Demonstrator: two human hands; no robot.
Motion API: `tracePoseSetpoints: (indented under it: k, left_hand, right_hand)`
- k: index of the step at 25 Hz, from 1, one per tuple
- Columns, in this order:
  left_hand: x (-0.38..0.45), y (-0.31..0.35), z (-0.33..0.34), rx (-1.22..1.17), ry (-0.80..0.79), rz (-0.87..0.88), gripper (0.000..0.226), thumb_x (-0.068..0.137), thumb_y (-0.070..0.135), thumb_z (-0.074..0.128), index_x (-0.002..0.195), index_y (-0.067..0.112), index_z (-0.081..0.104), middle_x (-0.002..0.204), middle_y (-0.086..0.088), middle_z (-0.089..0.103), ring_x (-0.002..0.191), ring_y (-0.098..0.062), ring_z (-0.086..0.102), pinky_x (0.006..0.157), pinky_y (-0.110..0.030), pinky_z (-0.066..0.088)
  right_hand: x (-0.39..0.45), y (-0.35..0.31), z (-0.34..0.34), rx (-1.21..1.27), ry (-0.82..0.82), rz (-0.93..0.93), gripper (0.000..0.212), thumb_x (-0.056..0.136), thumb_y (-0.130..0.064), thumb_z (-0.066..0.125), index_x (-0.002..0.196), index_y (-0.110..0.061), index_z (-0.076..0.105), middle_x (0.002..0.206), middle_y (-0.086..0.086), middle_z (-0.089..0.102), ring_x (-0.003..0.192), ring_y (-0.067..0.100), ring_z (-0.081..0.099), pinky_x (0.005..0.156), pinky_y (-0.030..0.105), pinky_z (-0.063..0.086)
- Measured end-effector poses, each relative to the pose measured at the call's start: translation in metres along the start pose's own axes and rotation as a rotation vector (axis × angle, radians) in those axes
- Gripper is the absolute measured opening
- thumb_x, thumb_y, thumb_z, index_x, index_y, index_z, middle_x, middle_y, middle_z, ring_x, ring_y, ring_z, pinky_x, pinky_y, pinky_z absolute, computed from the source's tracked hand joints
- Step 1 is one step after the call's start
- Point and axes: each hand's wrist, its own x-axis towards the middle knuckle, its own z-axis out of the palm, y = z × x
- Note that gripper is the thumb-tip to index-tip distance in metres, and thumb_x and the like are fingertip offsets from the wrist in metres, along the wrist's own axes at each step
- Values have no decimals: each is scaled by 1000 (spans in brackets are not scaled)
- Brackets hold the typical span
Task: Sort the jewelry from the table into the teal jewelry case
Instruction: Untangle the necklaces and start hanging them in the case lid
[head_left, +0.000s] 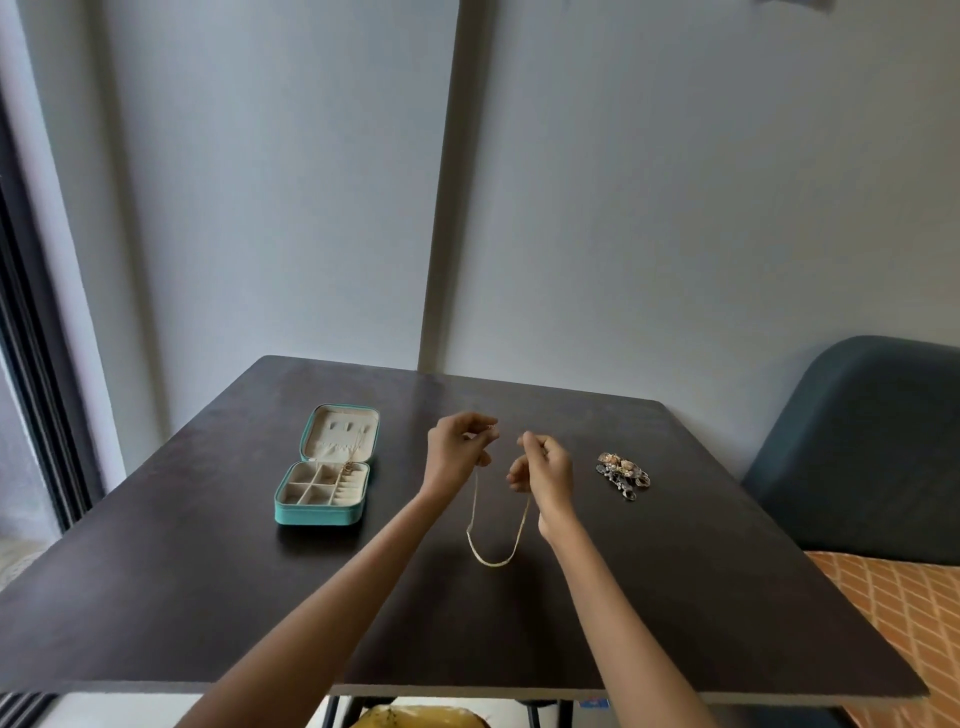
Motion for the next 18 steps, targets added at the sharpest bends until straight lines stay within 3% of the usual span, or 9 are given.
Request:
tracePoseSetpoints:
  k: [5, 7, 11, 13, 16, 18]
  left_hand:
    - [23, -57, 41, 112, -30, -112, 8, 78, 12, 73, 86, 9, 73, 76, 1, 70, 61, 0, 59, 60, -6, 44]
    - [39, -74, 54, 167, -55, -130, 9, 77, 14, 74, 85, 11, 74, 81, -1, 72, 67, -3, 60, 64, -4, 42]
    - [74, -91, 73, 237, -114, -142, 9, 79, 15, 72, 87, 11, 73, 87, -3, 73, 77, -12, 65, 77, -23, 51]
    - [87, -96, 78, 311, -174, -130, 10, 81, 15, 70, 90, 10, 72, 89, -4, 73, 80, -13, 65, 78, -24, 50]
    - [97, -108, 81, 365, -229, -121, 18, 80, 13, 69, 98, 11, 69, 93, -5, 72, 87, -18, 65, 84, -29, 50]
    - [100, -112, 80, 416, -229, -87, 23, 82, 9, 64, 104, 13, 65, 104, -6, 67, 101, -23, 58, 92, -38, 47]
  right_hand:
    - [53, 56, -6, -182, 112, 77, 20, 95, -23, 52, 81, -12, 62, 70, -2, 61, 69, 14, 57, 67, 30, 45]
    - [75, 66, -5, -271, 127, 72, 22, 93, -26, 54, 79, -12, 63, 72, -1, 63, 74, 18, 58, 70, 33, 45]
    - [114, 81, -2, -648, 108, 9, 26, 91, -35, 53, 87, -14, 68, 88, 5, 70, 90, 27, 61, 83, 38, 45]
    - [126, 85, -2, -818, 108, -47, 27, 92, -36, 52, 92, -15, 69, 96, 7, 69, 99, 29, 58, 85, 36, 41]
    - [138, 87, -3, -901, 91, -73, 28, 93, -36, 52, 98, -15, 70, 106, 9, 66, 106, 30, 54, 87, 35, 40]
    - [139, 86, -4, -863, 88, -73, 24, 93, -30, 53, 100, -15, 71, 107, 10, 65, 107, 31, 53, 88, 35, 40]
